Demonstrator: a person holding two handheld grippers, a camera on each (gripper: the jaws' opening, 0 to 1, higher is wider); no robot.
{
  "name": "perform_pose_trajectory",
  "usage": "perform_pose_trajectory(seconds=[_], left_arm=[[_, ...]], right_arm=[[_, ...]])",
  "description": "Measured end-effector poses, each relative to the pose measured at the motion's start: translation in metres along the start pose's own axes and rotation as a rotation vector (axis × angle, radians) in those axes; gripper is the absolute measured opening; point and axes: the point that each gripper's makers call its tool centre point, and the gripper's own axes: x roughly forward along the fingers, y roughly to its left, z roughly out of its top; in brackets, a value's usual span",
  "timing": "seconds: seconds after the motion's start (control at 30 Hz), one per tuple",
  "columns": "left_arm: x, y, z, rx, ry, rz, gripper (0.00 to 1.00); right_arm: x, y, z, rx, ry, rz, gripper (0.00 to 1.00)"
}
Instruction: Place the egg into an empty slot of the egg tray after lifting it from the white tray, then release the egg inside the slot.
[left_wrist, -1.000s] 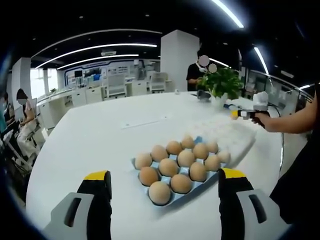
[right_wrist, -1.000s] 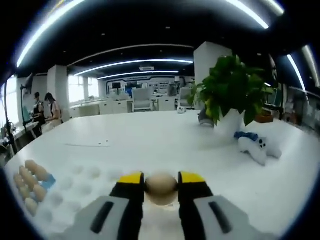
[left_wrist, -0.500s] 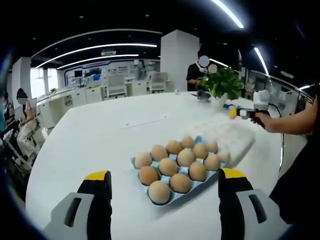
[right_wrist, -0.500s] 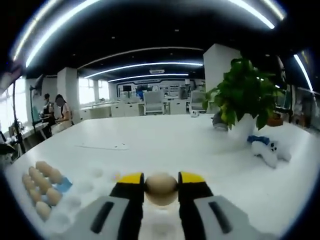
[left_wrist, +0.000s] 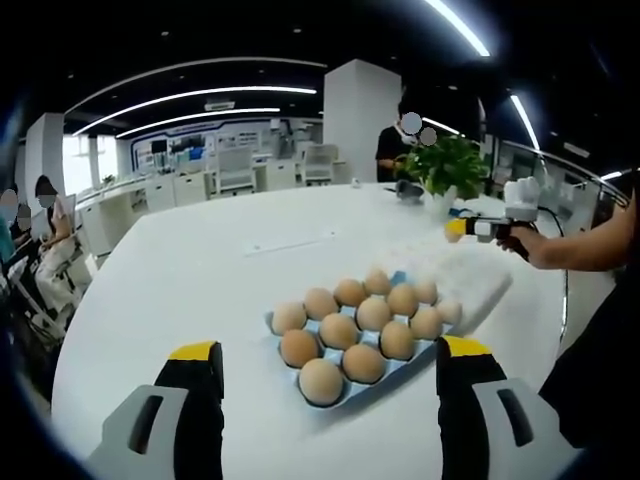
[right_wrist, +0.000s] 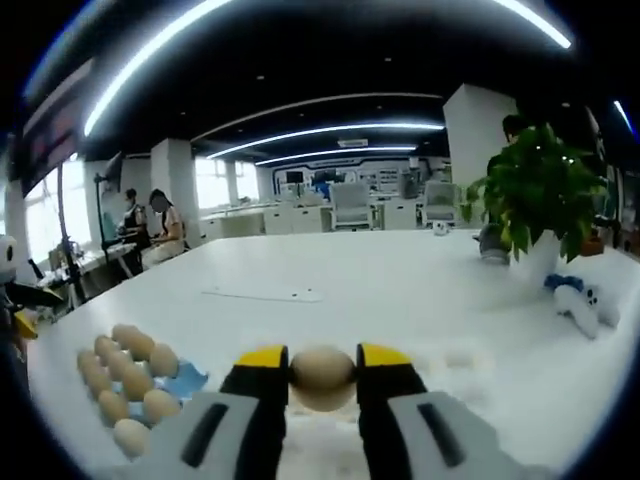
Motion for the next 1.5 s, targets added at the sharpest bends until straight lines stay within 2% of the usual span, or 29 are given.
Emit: perform_pose_trajectory(seconds=[0.23,0.47,0.7,1.23,1.5], left_arm=[[-0.001,0.001,-0.001,-0.003,0.0,0.005,0.89],[0.0,-0.001,-0.001,-0.002,0.002,0.001,0.89],[-0.001,0.001,-0.002,-0.002,0.003,0.009,0.89],[-0.002,-0.001,0.0,0.001,0.002,0.006,0.89],[0.0,-0.003,0.0,0.0,0.008,0.003,0.89]], right_arm=[[0.005,0.018,-0.005,-0.006,0.017,0.047,0.26],[0.014,0.056,-0.011,-0.006,0.035,0.137,0.26],[0.024,0.082,-0.012,-0.014,0.042,0.204,0.26],[0.033,0.119,-0.025,-0.048,0.082,0.292,0.26],[0.043,0.129,-0.037,-0.044,0.117,0.324,0.26]])
